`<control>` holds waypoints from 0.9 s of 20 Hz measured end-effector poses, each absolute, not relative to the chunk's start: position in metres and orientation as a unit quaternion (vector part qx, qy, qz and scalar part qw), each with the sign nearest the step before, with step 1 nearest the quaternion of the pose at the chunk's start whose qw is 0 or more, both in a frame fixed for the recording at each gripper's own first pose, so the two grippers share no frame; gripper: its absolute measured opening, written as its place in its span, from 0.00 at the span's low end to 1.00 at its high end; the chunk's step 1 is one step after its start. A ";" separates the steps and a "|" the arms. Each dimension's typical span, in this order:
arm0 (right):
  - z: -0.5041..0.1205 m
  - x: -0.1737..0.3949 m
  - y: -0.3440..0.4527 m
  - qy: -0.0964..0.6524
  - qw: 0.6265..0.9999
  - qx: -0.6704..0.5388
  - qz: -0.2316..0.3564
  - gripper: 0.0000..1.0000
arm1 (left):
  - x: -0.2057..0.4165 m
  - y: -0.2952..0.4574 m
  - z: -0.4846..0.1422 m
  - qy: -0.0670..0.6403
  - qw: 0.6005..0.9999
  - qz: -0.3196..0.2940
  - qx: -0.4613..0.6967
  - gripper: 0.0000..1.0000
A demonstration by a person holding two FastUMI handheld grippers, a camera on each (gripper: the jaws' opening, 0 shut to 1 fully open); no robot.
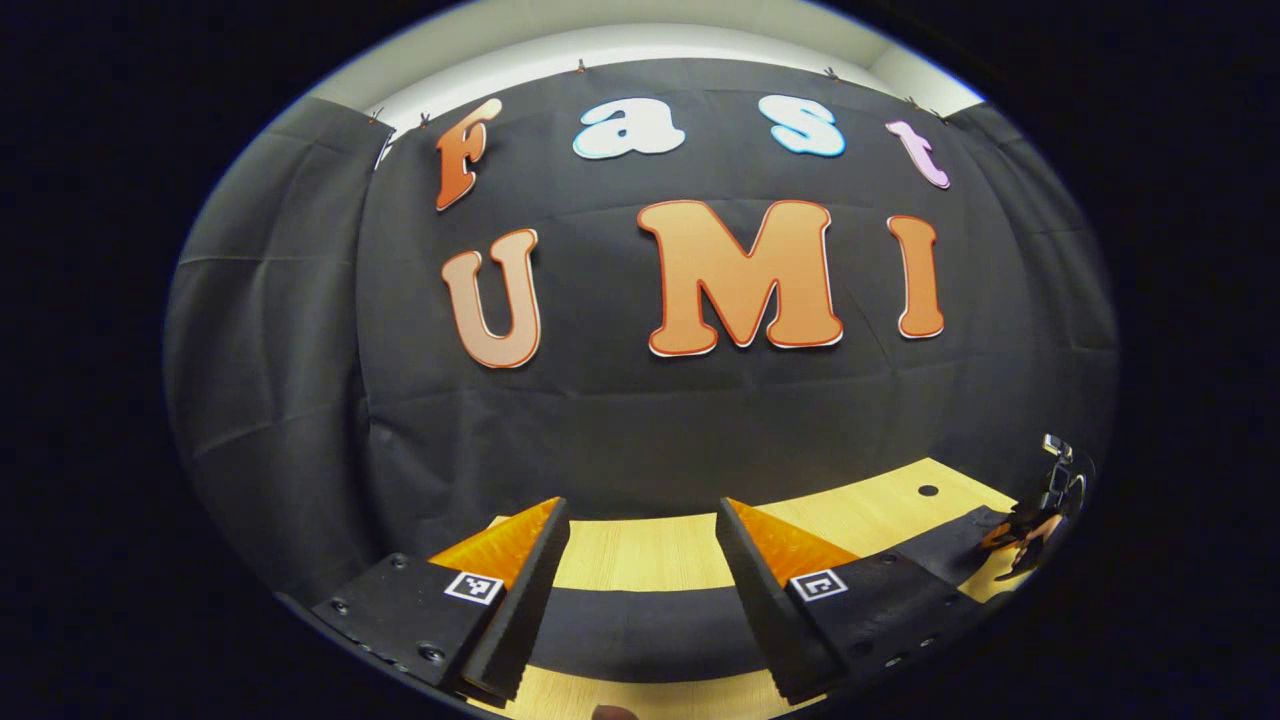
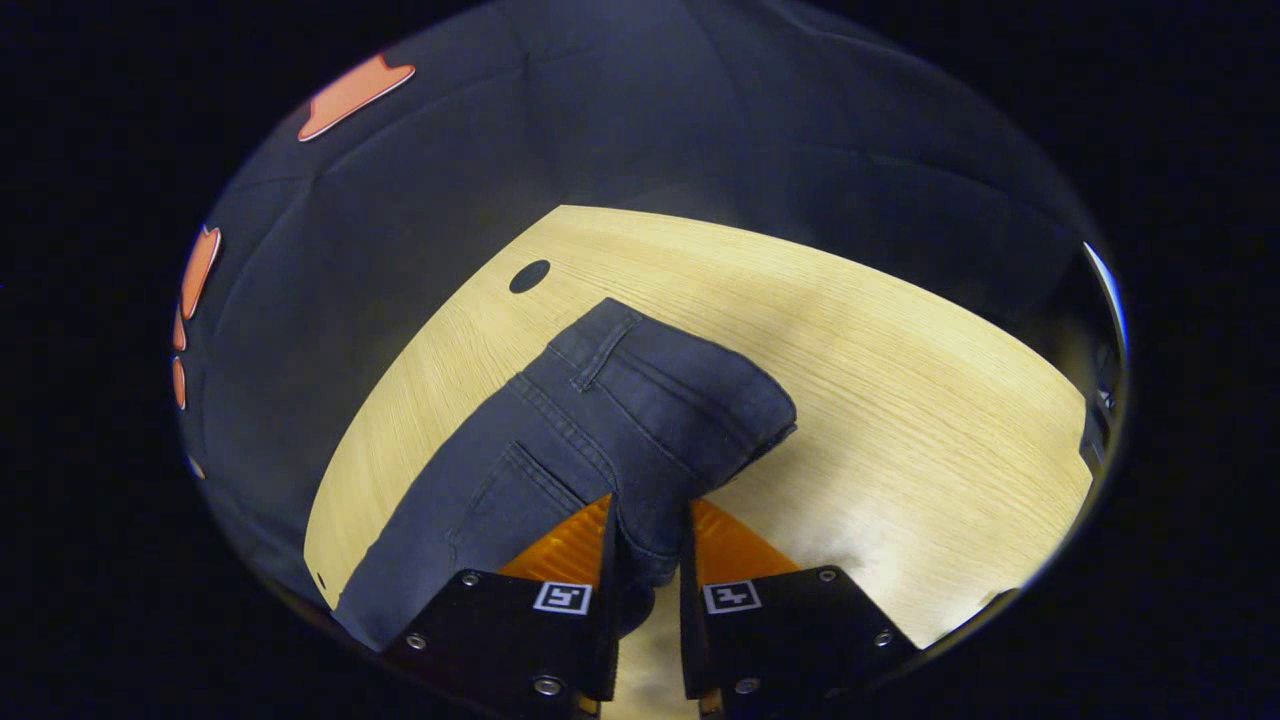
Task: Grasp the waist and the cuffs of the jeans and fold them to make the two legs overlap; first hold the waist and fold one-third of the jeans toward the cuffs, then hold the cuffs and fold the remaining one-third in the same direction to finish folding.
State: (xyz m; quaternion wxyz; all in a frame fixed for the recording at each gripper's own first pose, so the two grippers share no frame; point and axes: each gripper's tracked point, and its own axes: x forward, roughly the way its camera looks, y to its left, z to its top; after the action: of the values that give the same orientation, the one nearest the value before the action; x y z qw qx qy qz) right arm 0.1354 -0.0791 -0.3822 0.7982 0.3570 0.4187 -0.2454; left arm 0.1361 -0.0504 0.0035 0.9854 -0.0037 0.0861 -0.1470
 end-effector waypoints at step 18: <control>-0.188 0.145 0.000 0.293 0.922 0.168 -0.189 0.26 | 0.148 0.025 -0.017 0.091 0.977 -0.184 -0.065 0.88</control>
State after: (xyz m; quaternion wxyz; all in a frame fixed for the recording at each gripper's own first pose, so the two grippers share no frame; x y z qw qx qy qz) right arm 0.1445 0.0004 -0.1879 0.9221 0.1681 0.2929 -0.1892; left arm 0.1484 0.0246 -0.0173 0.9766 -0.0649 0.0909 -0.1836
